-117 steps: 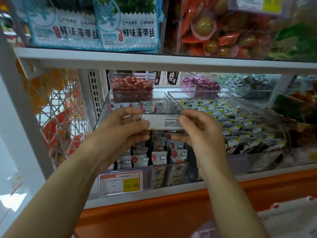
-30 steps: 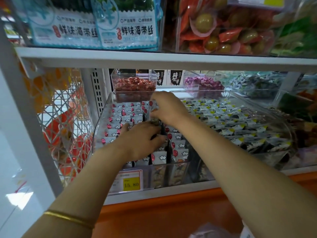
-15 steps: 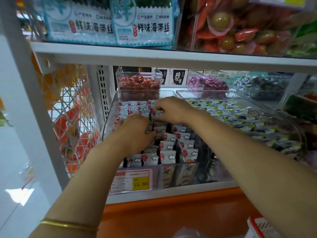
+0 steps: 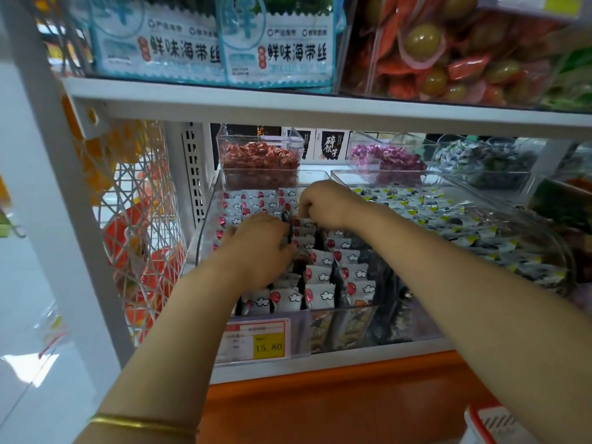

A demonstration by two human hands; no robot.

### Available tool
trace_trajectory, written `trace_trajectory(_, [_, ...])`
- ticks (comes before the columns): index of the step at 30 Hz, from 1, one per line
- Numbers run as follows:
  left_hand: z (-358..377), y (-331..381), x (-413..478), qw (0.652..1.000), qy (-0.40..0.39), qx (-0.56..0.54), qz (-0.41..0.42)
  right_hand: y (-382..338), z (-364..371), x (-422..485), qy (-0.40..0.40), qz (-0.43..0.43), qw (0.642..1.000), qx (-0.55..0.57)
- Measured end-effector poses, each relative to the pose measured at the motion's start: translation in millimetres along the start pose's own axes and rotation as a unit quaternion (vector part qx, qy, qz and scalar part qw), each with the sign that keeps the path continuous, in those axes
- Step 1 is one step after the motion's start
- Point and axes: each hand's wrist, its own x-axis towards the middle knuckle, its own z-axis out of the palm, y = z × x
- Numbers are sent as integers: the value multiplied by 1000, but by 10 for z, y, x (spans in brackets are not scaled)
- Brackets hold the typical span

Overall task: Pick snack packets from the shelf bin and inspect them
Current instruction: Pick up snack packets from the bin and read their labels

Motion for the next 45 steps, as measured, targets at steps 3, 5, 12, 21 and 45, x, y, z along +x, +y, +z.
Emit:
trace_trajectory(3, [-25, -24, -13, 1000, 5, -5, -1, -4, -10, 87, 56, 22, 998, 28])
trace_trajectory(5, [-36, -44, -24, 1000, 6, -9, -6, 2, -5, 164, 95, 27, 995, 30])
trace_trajectory(12, [-83, -46, -29, 998, 33, -35, -26, 3, 189, 410, 81, 50, 994, -52])
trace_trajectory(21, [-111, -27, -68, 996, 61, -62, -27, 45, 23, 200, 68, 33, 997, 24])
trace_trajectory(45, [-33, 276, -344, 945, 180, -273, 2, 62, -103, -1266, 373, 90, 839, 386])
